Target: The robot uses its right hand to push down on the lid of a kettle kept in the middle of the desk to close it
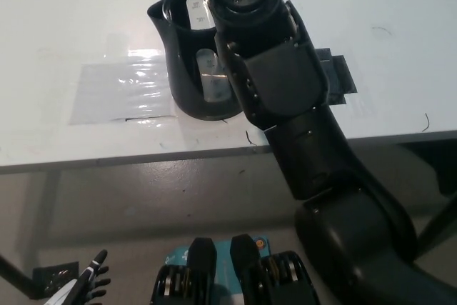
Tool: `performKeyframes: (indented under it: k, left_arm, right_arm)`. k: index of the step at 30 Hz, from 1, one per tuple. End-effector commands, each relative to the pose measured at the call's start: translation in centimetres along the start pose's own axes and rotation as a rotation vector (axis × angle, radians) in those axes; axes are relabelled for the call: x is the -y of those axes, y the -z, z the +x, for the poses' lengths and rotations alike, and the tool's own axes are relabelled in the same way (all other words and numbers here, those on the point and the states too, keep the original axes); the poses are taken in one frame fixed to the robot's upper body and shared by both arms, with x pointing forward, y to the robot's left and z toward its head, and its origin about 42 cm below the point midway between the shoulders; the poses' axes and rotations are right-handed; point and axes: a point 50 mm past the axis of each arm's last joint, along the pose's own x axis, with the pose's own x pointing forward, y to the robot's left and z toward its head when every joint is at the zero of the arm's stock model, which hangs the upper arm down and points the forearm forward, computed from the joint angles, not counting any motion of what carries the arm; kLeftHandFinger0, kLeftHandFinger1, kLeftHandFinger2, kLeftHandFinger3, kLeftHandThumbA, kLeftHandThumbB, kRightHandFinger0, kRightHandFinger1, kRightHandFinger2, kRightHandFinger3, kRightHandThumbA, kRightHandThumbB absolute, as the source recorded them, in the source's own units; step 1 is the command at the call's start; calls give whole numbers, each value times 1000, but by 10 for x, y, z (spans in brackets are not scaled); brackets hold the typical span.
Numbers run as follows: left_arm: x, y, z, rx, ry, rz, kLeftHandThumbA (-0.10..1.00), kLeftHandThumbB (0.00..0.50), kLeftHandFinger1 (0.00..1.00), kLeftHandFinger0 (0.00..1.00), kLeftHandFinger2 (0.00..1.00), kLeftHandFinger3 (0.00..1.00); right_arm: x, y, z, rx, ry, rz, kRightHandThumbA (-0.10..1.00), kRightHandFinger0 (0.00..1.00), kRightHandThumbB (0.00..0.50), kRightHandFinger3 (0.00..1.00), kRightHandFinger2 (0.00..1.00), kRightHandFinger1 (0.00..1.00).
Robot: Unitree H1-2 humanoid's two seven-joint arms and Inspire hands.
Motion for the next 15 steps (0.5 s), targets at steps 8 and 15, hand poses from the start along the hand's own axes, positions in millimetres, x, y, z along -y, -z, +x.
performKeyframes:
  k: [8, 15]
  left_arm:
    - [-9, -9, -5, 26, -13, 10, 1000, 71, 1000, 1000, 1000, 1000]
    - [-6, 1, -9, 18, -10, 11, 1000, 81, 1000, 1000, 1000, 1000]
  right_arm:
    - [12, -33, 2, 130, 23, -2, 287, 1000, 95, 996, 1000, 1000]
    - [30, 5, -3, 104, 46, -17, 299, 1000, 93, 1000, 1000, 1000]
